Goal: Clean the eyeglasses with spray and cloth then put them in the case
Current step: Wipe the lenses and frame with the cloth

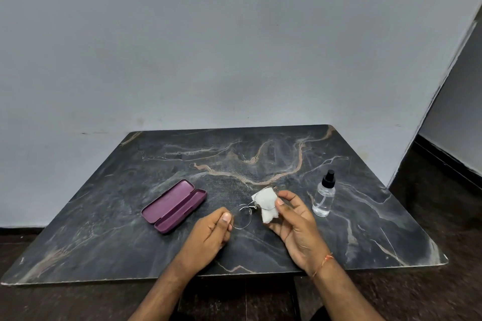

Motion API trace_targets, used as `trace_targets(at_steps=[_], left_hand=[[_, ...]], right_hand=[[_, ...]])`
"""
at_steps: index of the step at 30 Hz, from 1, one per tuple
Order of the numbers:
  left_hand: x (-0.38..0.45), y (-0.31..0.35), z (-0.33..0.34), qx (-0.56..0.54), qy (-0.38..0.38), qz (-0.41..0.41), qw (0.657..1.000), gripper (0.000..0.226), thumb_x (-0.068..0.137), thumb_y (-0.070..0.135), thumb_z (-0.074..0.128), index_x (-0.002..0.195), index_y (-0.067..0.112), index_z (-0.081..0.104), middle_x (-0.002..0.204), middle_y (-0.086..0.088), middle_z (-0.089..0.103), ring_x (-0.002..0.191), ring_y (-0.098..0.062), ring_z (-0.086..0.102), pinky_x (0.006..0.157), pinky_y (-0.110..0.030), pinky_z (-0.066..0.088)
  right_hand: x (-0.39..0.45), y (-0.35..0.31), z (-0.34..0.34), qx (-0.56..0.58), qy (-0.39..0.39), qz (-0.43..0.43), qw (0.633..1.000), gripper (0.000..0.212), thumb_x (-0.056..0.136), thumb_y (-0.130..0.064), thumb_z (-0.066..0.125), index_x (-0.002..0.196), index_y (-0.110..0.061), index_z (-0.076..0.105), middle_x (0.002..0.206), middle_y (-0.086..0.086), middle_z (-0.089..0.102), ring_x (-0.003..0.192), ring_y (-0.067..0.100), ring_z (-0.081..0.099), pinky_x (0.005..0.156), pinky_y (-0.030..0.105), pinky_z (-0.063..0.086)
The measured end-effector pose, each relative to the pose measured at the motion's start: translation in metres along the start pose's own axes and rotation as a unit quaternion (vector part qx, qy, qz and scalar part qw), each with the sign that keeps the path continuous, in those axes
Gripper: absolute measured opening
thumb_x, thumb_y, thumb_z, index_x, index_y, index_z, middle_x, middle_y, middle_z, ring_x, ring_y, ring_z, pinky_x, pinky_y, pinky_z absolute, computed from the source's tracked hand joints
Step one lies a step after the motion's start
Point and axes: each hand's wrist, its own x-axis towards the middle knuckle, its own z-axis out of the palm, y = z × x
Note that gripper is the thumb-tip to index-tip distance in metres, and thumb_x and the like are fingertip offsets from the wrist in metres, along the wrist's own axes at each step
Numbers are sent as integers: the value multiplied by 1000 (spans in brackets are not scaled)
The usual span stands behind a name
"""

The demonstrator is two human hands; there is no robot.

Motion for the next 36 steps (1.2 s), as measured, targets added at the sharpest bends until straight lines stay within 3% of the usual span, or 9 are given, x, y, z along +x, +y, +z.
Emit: trace_targets(at_steps=[3,6,11,16,19,25,27,30,36], left_hand=[[-1,3,0,-28,6,-10,1000,38,108,56,45,81,31,56,63,8,49,57,-6,40,51,-22,36],[-1,6,1,-29,3,-10,1000,40,107,56,45,81,28,55,63,7,48,56,-8,39,50,-22,36],[-2,9,0,-33,-5,-14,999,42,105,57,46,79,25,54,64,8,47,57,-9,39,50,-25,35],[-1,11,0,-38,-8,-18,999,39,105,59,46,78,32,54,65,7,44,58,-13,36,50,-28,33],[-1,12,0,-33,-9,-22,999,39,106,58,46,78,32,53,66,5,44,59,-16,36,50,-28,33],[-1,12,0,-15,-23,-26,999,37,113,39,45,79,25,52,66,6,46,57,-12,40,52,-27,36],[-1,11,0,-8,-23,-28,999,38,113,36,45,80,19,51,65,6,47,57,-11,41,52,-27,37],[0,9,0,5,-26,-26,999,39,116,31,44,79,25,52,65,6,49,58,-11,43,53,-27,39],[2,4,1,-4,-14,-22,1000,38,110,49,45,77,33,54,65,10,49,59,-10,42,53,-24,40]], right_hand=[[1,2,-1,7,17,-15,1000,36,85,-10,78,115,-14,58,108,15,77,96,23,78,72,34,66],[1,1,-2,21,15,-19,999,41,86,-5,77,120,-14,55,119,18,78,100,25,78,73,34,66],[0,-1,-1,-3,-6,-13,1000,44,91,-7,74,131,-12,58,125,11,77,99,23,77,77,36,65],[-1,0,1,-13,-27,5,1000,37,93,-12,72,129,-12,64,111,13,76,89,21,74,75,36,64],[1,-1,-1,4,-13,-3,1000,37,90,-8,73,125,-13,62,119,13,77,96,21,75,75,35,63],[1,-2,-2,3,-33,-11,999,48,92,-7,76,137,-16,60,136,10,73,100,18,75,78,38,62],[0,-3,-1,-13,-53,-8,998,50,92,-12,73,141,-19,62,137,11,72,99,17,74,80,38,62],[-1,-4,-1,-28,-66,4,997,50,94,-15,70,143,-22,63,133,13,73,99,18,71,81,38,61],[0,-2,0,-31,-50,10,998,48,97,-11,66,145,-20,61,124,17,75,99,21,71,78,37,63]])
